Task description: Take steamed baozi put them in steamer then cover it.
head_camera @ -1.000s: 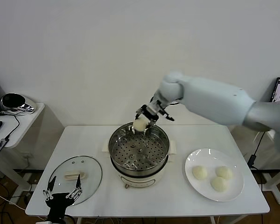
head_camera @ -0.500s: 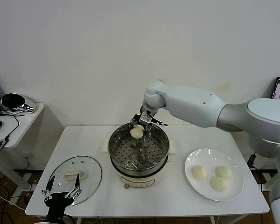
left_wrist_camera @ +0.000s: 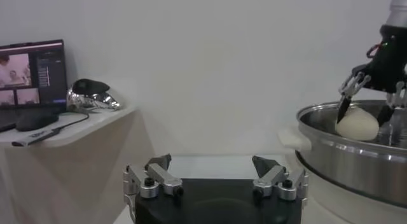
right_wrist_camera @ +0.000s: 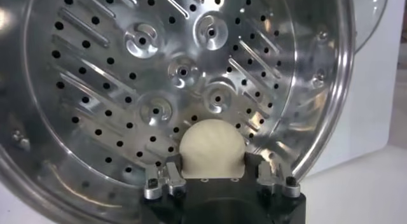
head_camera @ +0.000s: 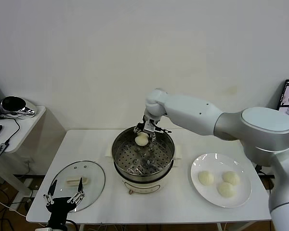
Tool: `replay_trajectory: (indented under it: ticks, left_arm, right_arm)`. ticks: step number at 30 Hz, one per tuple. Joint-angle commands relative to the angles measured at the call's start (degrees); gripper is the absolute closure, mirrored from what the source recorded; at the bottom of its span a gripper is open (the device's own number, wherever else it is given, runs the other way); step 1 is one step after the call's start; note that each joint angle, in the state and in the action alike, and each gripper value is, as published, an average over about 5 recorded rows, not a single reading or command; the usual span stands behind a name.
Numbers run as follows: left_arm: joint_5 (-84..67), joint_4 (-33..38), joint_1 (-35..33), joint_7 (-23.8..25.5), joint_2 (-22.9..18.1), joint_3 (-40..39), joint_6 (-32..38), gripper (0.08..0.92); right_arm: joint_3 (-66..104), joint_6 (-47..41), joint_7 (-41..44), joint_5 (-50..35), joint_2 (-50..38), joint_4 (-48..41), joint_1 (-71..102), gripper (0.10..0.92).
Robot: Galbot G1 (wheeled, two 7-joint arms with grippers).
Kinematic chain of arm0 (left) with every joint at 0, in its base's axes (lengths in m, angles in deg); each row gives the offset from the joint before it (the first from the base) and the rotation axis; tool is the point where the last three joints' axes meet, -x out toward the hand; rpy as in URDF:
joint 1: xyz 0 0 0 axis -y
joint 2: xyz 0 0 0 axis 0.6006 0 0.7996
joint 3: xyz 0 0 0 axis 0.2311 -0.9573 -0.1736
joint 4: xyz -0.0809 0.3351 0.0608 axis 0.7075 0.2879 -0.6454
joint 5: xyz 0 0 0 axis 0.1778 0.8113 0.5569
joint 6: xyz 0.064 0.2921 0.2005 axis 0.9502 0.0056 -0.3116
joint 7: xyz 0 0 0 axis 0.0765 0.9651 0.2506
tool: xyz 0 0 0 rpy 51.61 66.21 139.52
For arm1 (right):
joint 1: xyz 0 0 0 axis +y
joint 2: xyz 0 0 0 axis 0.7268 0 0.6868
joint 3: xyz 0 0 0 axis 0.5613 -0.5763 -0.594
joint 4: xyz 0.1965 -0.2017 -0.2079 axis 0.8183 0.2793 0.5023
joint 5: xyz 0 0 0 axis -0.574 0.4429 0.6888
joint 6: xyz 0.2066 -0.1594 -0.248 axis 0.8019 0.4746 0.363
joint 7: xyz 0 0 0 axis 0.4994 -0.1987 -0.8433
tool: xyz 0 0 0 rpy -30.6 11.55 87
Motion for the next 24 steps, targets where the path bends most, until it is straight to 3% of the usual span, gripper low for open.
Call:
replay_trajectory:
  ticks: [1, 5, 8, 12, 18, 24]
  left_arm:
    - [0.0, 0.1, 0.0, 0.0, 0.0, -0.1, 0.0, 0.177]
    - [0.1, 0.3, -0.1, -0.1, 0.0, 0.0, -0.1, 0.177]
    - [0.0, 0.6, -0.3, 0.0, 0.1, 0.1, -0.1, 0.177]
    - [-0.1, 1.3, -0.5, 0.1, 0.3, 0.1, -0.4, 0.177]
    - [-0.1, 1.8, -0.3, 0.1, 1.0, -0.1, -1.6, 0.177]
    - [0.0, 1.9, 0.4, 0.0, 1.8, -0.4, -3.1, 0.177]
  right_arm:
    - [0.0, 0.0, -0.4, -0.5, -0.6, 1.4, -1.1, 0.227]
    - [-0.9, -7.5, 3.9, -10.6, -4.8, 8.6, -8.0, 0.205]
    - [-2.7, -20.3, 8.5, -22.3, -10.3, 17.1, -14.3, 0.203]
    - [-5.9, -35.6, 11.1, -31.2, -19.6, 27.9, -21.4, 0.203]
    - [-12.9, -52.7, 9.1, -35.6, -34.7, 42.7, -29.7, 0.203]
    - [-18.9, -58.2, 7.2, -34.1, -49.0, 51.8, -32.3, 0.203]
